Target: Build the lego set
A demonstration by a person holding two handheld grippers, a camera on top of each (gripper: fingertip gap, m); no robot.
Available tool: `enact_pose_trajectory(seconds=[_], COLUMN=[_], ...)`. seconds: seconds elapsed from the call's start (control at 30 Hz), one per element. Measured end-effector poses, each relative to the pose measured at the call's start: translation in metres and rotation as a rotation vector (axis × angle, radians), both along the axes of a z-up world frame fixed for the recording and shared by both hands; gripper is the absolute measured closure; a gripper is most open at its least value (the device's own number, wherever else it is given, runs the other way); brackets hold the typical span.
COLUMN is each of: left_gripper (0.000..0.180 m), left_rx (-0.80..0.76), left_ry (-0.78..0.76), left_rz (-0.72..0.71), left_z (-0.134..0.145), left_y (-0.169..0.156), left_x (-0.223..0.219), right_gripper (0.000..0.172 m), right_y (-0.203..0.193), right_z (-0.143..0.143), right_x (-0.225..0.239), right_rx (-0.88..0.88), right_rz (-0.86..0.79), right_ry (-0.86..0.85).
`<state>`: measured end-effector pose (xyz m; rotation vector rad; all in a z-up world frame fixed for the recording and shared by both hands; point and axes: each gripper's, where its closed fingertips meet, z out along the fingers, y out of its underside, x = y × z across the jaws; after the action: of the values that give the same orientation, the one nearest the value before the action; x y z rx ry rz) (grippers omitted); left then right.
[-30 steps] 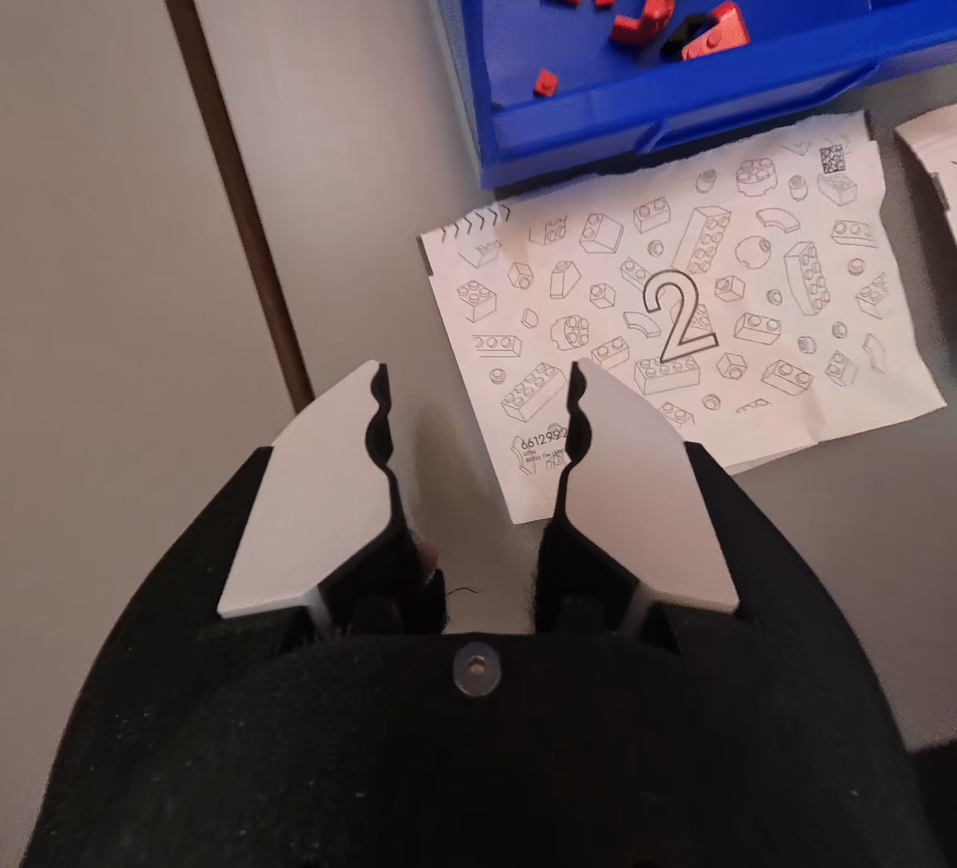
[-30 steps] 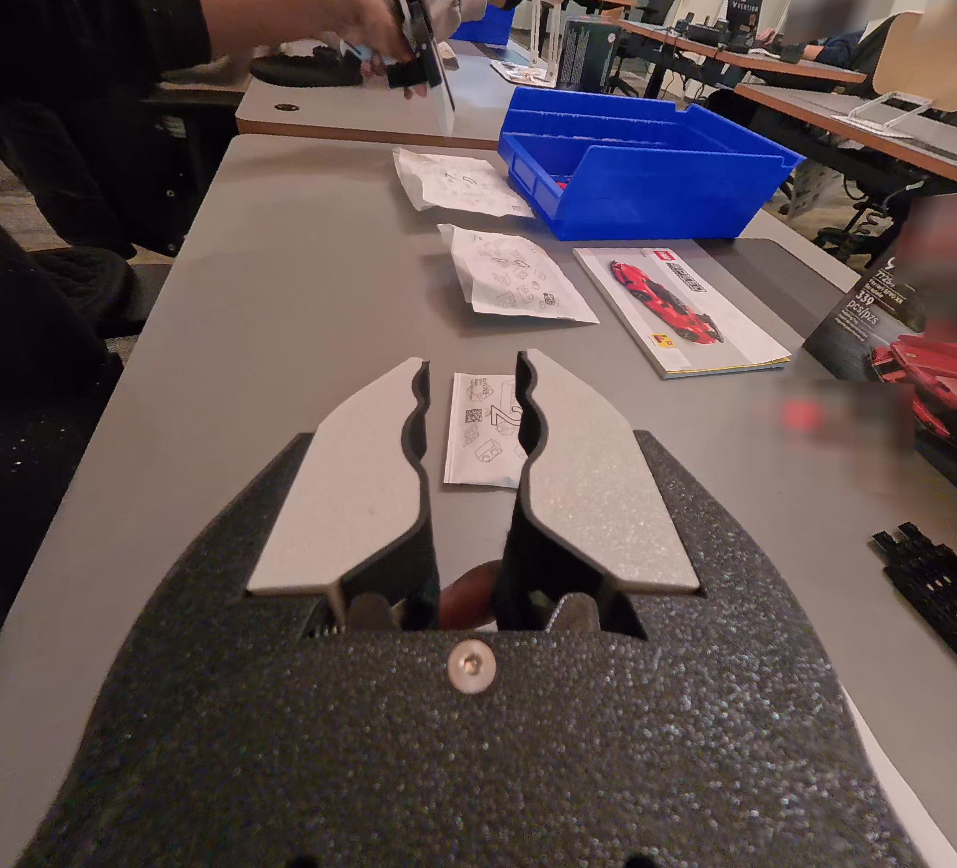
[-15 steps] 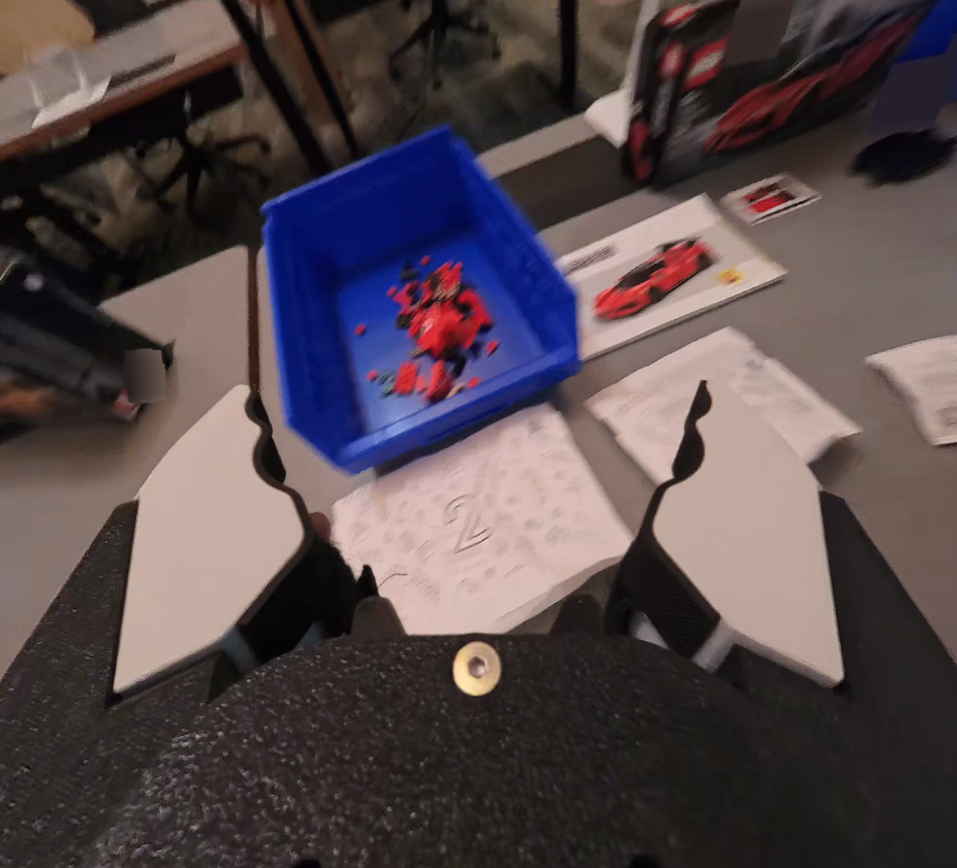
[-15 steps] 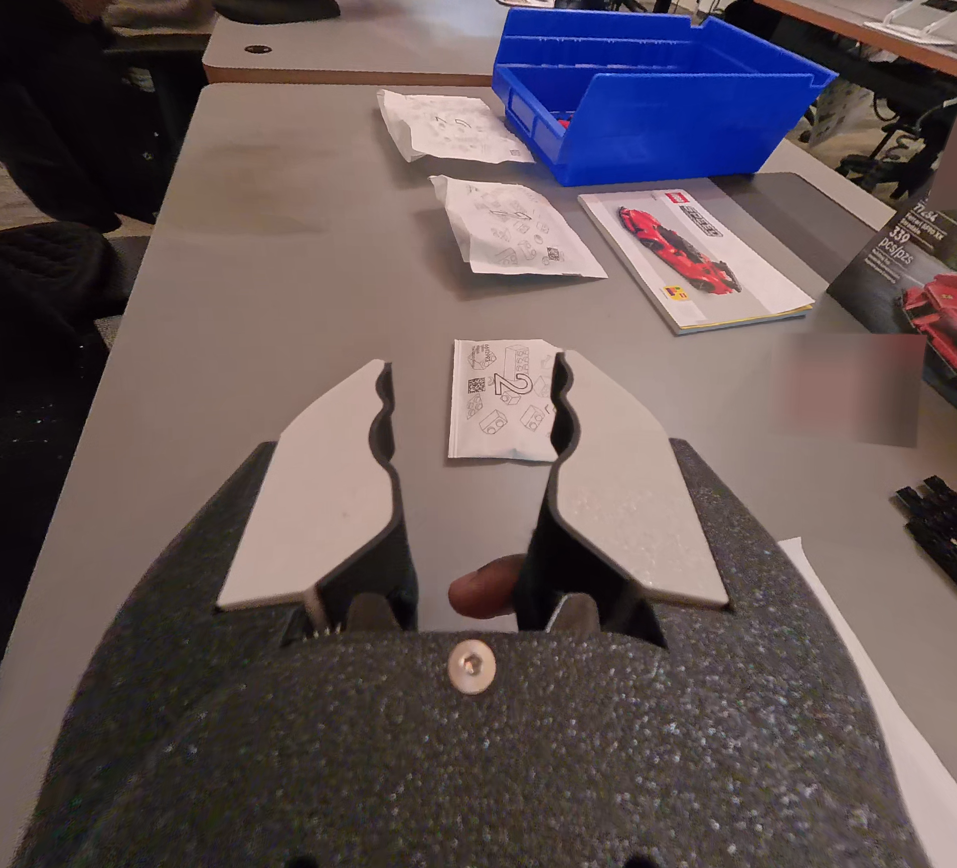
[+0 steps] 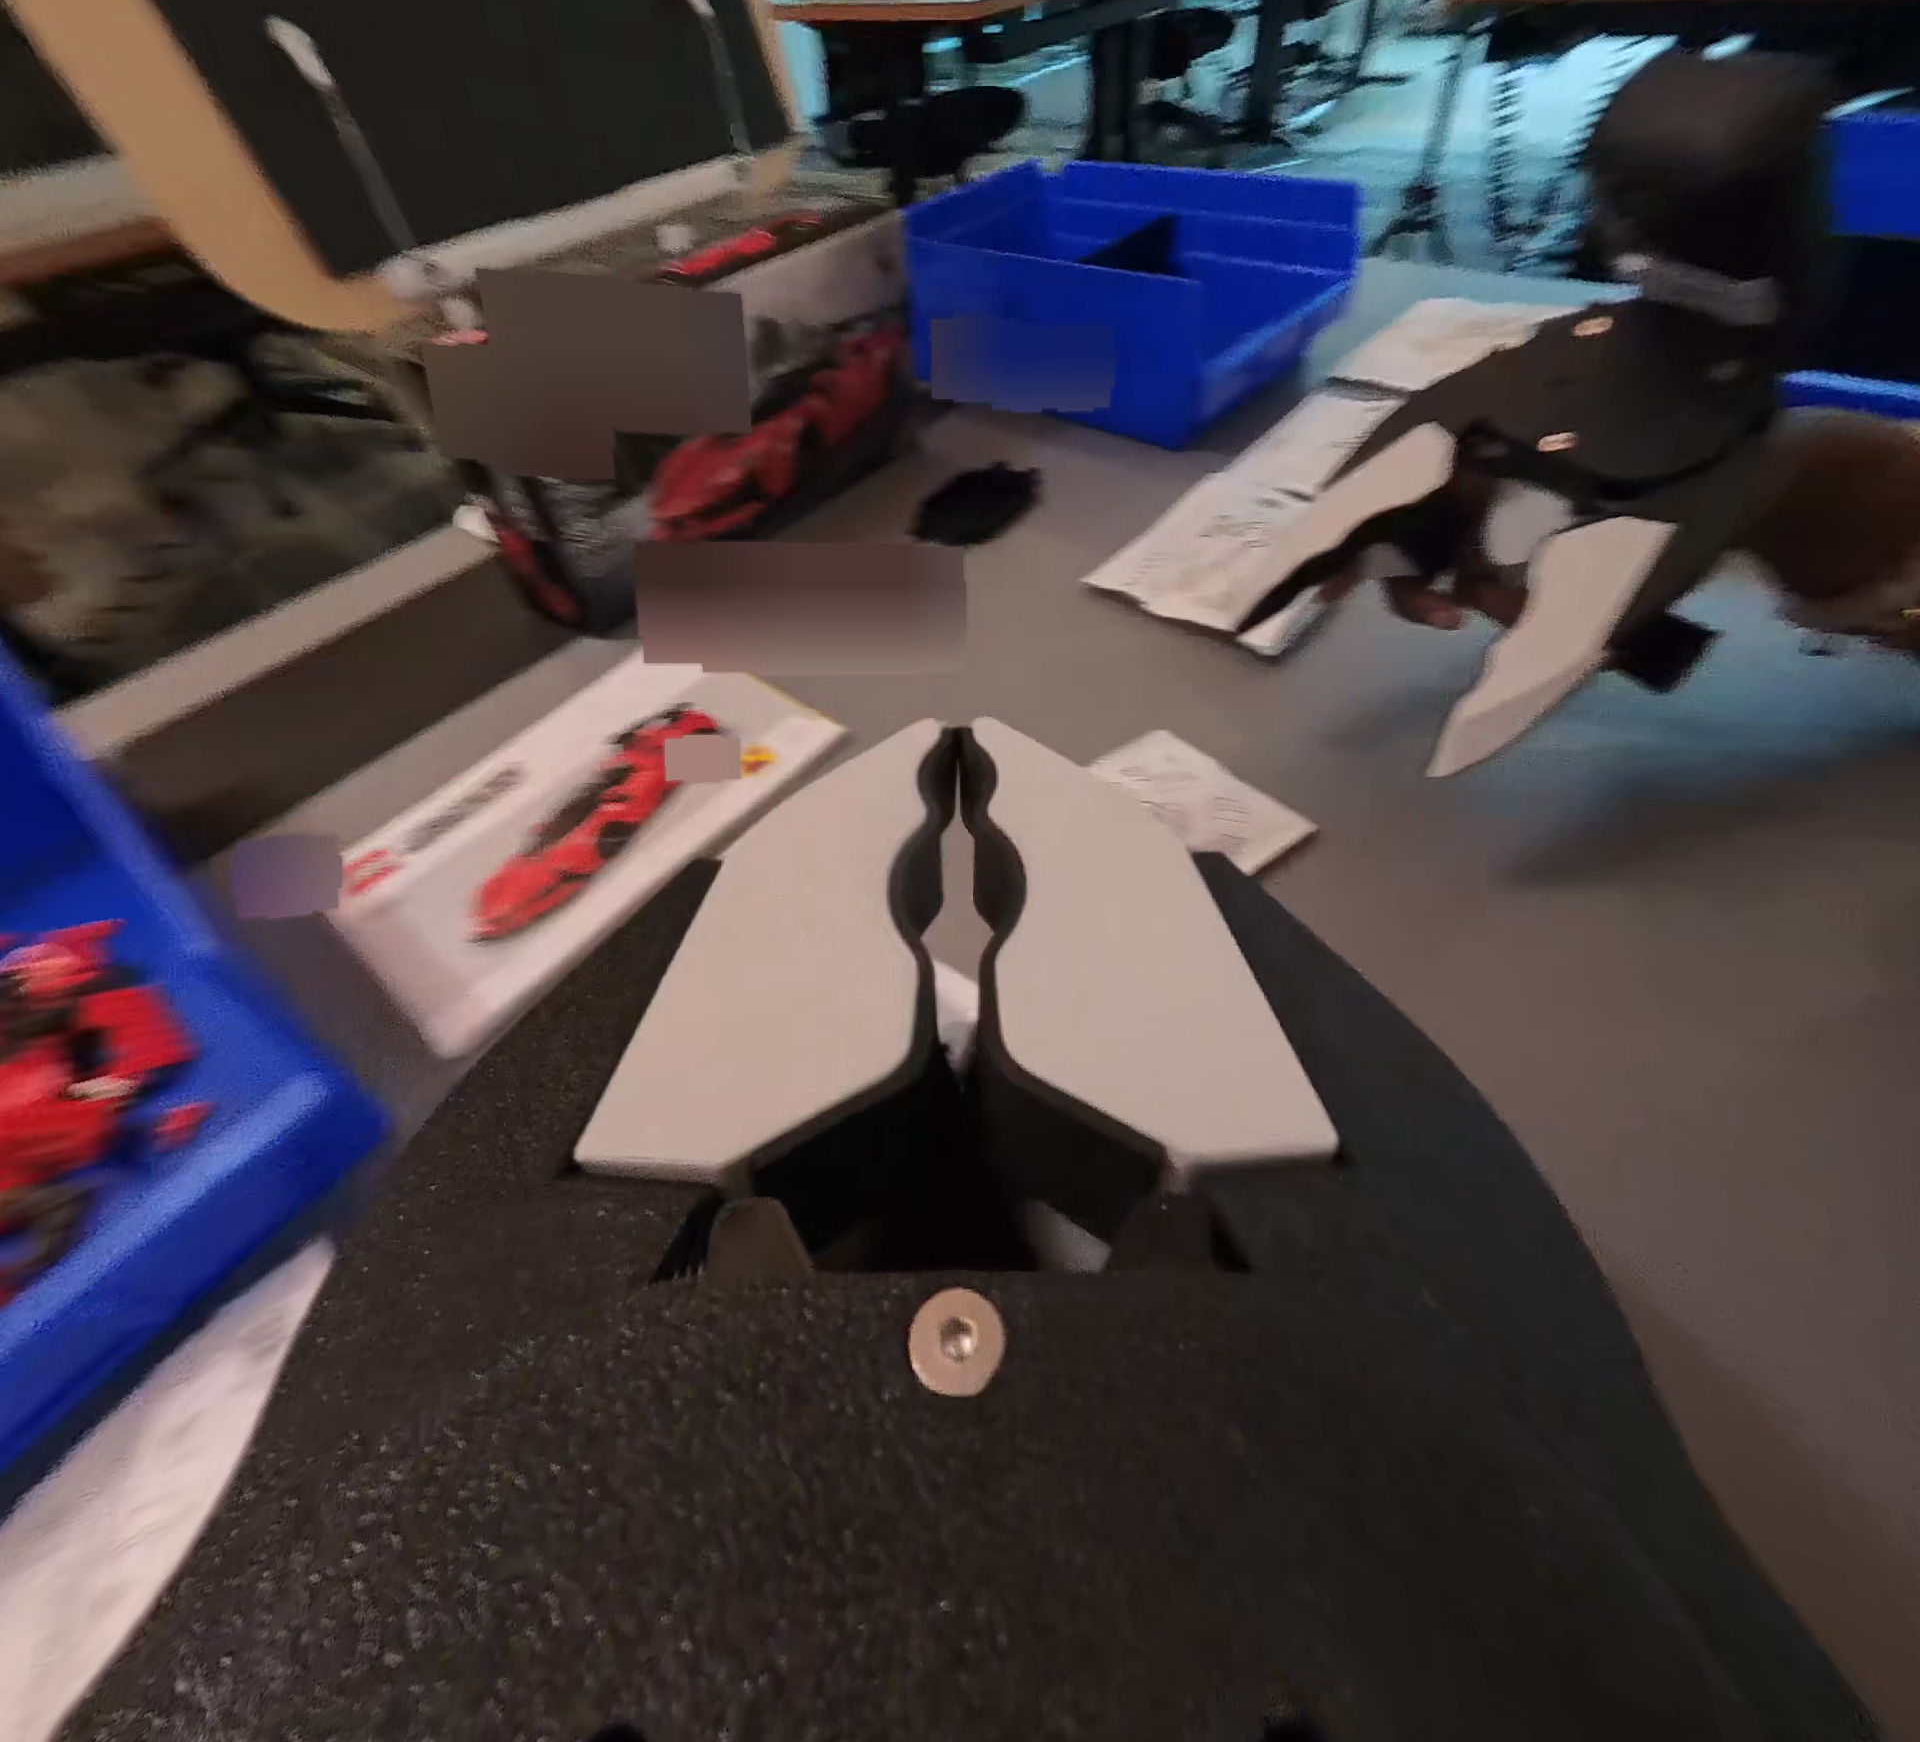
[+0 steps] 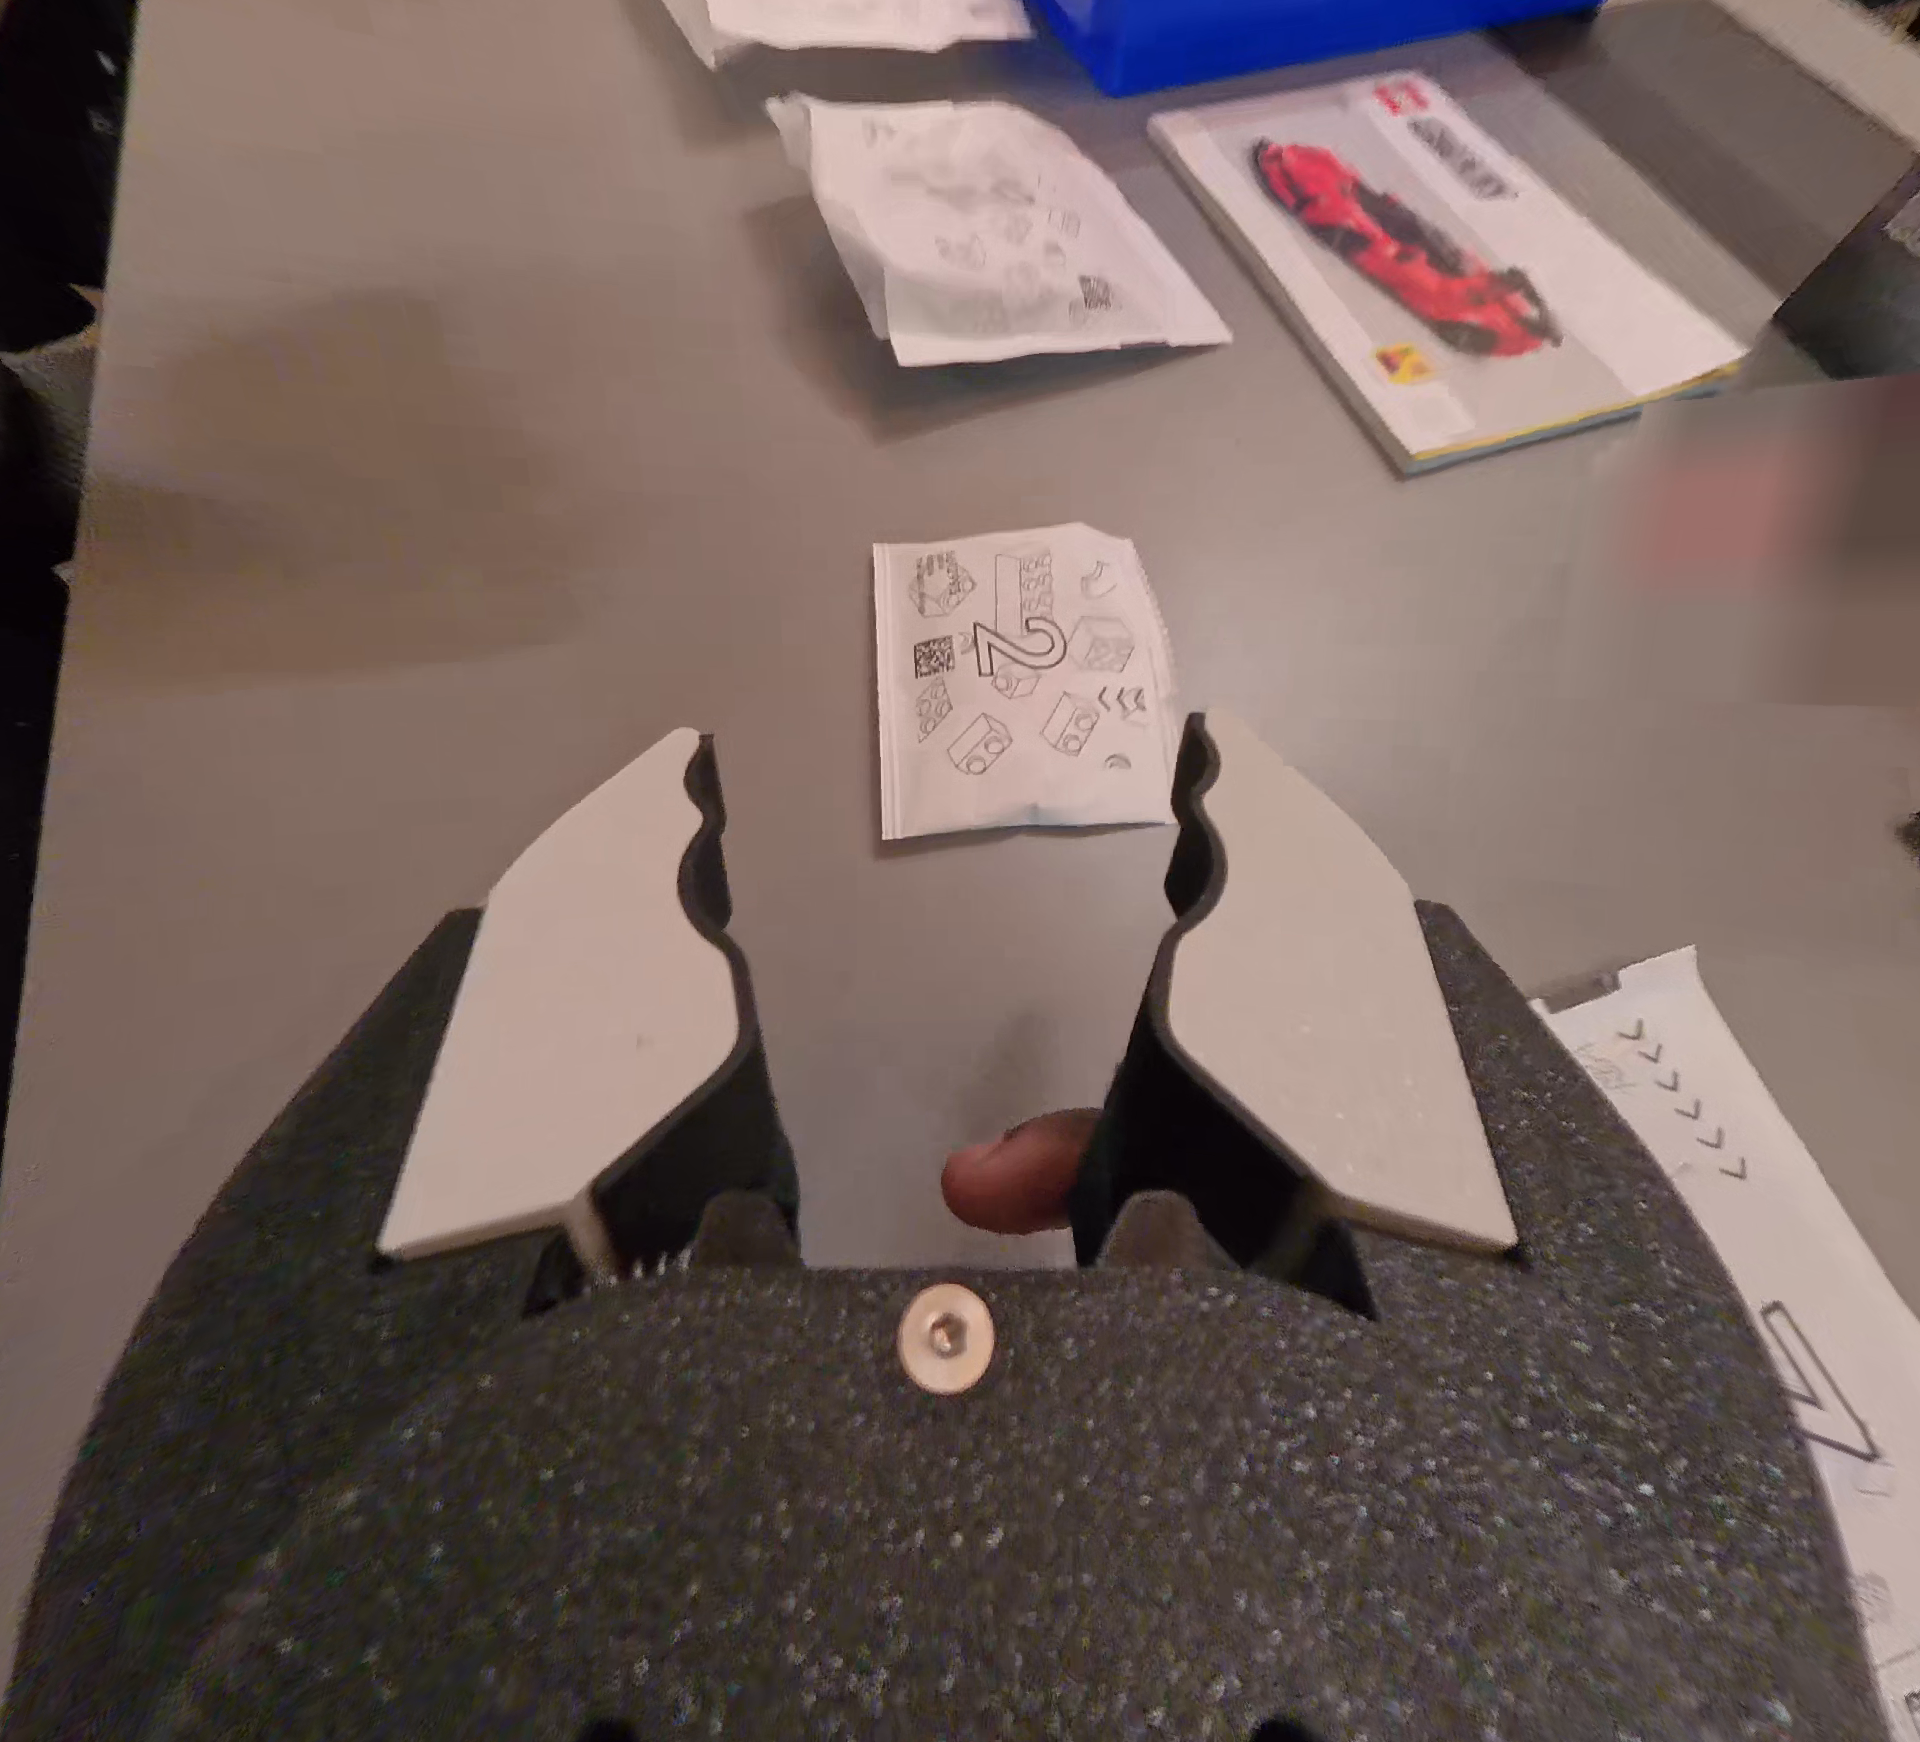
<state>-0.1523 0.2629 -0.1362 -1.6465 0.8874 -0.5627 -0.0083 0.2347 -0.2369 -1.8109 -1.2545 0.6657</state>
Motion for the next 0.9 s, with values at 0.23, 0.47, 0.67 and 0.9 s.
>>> enact_pose_trajectory(seconds=[0.23,0.47,0.67,0.9], left_gripper=[0.18,0.18,0.179,0.142], left_rx=[-0.11,-0.16,-0.173,-0.26], left_ry=[-0.09,-0.074,-0.112,-0.139], left_rz=[-0.134,-0.202,-0.203,-0.178], left_z=[-0.025,-0.043,-0.046,-0.054], left_y=[-0.007,-0.013,-0.01,-0.005], left_x=[0.011,0.014,0.015,0.015], right_gripper=[0.101,0.121,0.157,0.171], right_y=[0.027,0.062,0.062,0.056], right_z=[-0.025,-0.044,-0.056,-0.029], right_x=[-0.007,-0.017,-0.019,-0.029], right_rx=[-0.11,-0.266,-0.302,-0.151], right_rz=[-0.032,-0.021,0.006,0.09], right_ry=[-0.15,-0.204,-0.262,-0.113])
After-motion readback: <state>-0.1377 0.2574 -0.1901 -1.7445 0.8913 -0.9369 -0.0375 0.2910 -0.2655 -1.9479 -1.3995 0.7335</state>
